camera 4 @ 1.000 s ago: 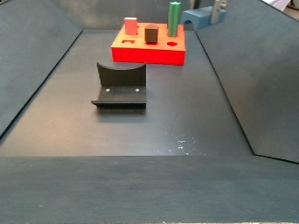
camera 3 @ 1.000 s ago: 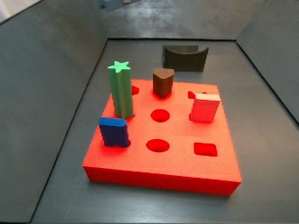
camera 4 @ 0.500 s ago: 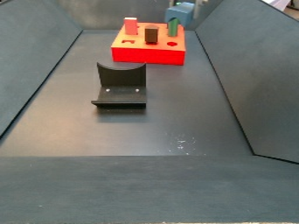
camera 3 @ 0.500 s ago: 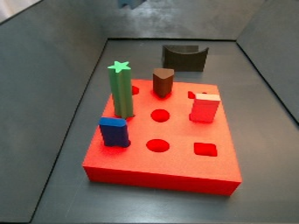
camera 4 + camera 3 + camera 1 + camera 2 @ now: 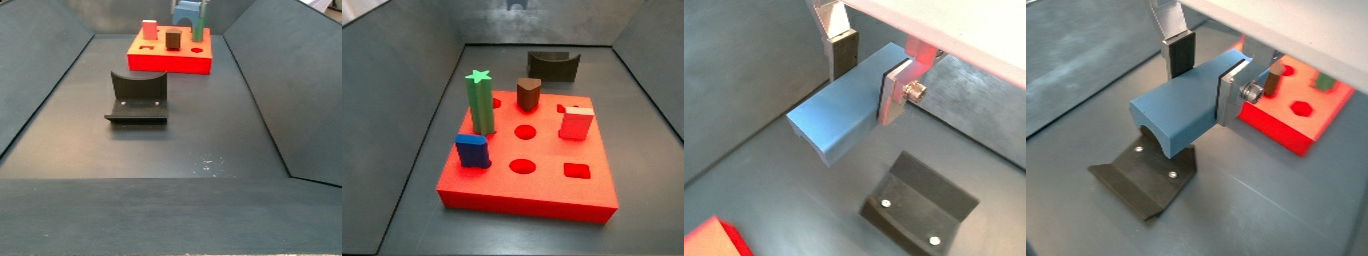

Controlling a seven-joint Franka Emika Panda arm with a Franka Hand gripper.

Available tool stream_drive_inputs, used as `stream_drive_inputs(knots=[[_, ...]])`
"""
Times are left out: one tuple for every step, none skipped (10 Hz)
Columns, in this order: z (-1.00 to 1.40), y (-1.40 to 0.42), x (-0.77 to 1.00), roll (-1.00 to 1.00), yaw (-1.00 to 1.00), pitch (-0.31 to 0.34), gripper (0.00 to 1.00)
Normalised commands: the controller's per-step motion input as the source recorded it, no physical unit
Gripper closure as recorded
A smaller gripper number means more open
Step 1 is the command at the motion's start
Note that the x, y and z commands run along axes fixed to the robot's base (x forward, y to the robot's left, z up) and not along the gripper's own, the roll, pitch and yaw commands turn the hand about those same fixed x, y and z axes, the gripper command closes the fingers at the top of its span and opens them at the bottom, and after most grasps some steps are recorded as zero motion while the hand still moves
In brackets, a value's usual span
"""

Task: Pick up the arch object. Move up. Place the arch object on the fixture. Regrasp the arch object. Rotate the arch object. Move to above the board. Insert the arch object.
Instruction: Place the arch object on the fixture.

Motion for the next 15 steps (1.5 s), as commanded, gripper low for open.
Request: stream_drive_inputs(knots=[[-0.22, 0.12, 1.0, -1.0, 0.14, 0.085, 1.0], [-0.24, 0.14, 1.0, -1.0, 0.07, 0.09, 1.0], [-0.21, 0.14, 1.0, -1.0, 0.05, 0.09, 1.0], [-0.15, 0.11, 1.0, -1.0, 0.03, 0.099, 1.0], [-0.11, 0.09, 1.0, -1.0, 0.02, 0.116, 1.0], [-0.08, 0.08, 0.98, -1.0, 0.01, 0.134, 1.0], [-0.06, 0.08, 0.93, -1.0, 0.0, 0.139, 1.0], [-0.04, 0.06, 0.83, -1.0, -0.02, 0.149, 1.0], [-0.03, 0.05, 0.75, -1.0, -0.04, 0.158, 1.0], [-0.02, 0.05, 0.67, -1.0, -0.06, 0.166, 1.0], [-0.02, 0.05, 0.6, -1.0, -0.09, 0.173, 1.0], [-0.02, 0.05, 0.5, -0.92, -0.12, 0.171, 1.0], [-0.02, 0.05, 0.43, -0.76, -0.13, 0.147, 1.0], [-0.02, 0.05, 0.37, -0.59, -0.14, 0.119, 1.0], [-0.02, 0.05, 0.29, -0.37, -0.14, 0.09, 1.0]])
